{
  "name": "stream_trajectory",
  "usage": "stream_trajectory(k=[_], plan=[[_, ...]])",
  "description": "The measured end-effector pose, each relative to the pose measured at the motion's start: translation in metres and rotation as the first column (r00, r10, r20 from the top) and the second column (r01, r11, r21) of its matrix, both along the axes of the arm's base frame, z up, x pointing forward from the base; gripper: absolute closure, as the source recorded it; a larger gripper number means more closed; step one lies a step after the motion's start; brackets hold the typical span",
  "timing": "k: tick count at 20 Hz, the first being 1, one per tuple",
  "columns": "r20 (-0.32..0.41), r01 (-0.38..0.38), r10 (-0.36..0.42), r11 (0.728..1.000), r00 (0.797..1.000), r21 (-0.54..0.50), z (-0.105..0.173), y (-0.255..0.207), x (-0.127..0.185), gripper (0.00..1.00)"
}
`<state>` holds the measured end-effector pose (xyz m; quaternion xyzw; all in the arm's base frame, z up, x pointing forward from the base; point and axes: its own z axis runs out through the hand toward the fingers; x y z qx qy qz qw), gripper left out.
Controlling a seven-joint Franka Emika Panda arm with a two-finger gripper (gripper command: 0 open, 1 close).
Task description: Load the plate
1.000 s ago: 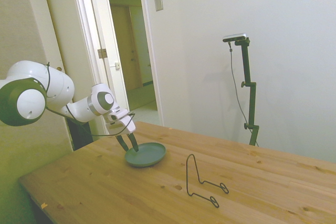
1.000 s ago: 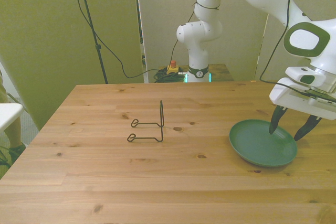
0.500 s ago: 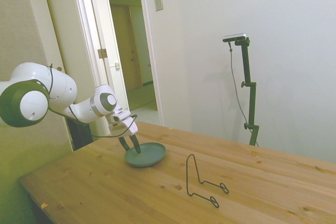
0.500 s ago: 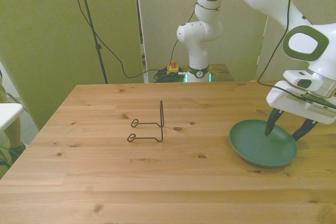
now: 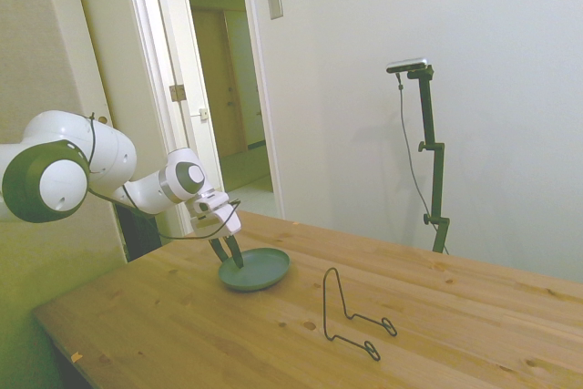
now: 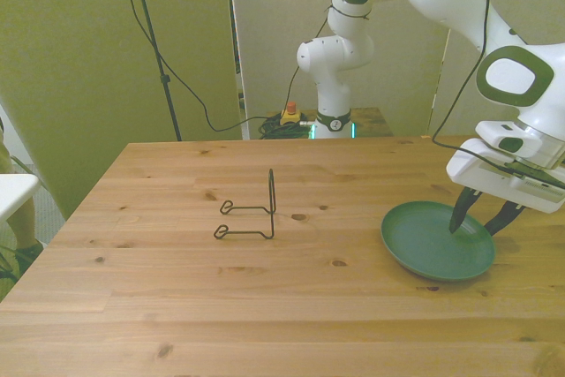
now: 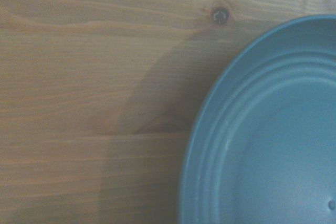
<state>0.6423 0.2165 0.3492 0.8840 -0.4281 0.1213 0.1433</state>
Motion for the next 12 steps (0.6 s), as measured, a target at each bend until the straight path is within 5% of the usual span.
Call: stream_trajectory(k=[12], plan=[[-0.015, -0.014, 0.014, 1.000, 1.000, -0.007, -0.0058, -0.0031, 0.0007, 1.00]])
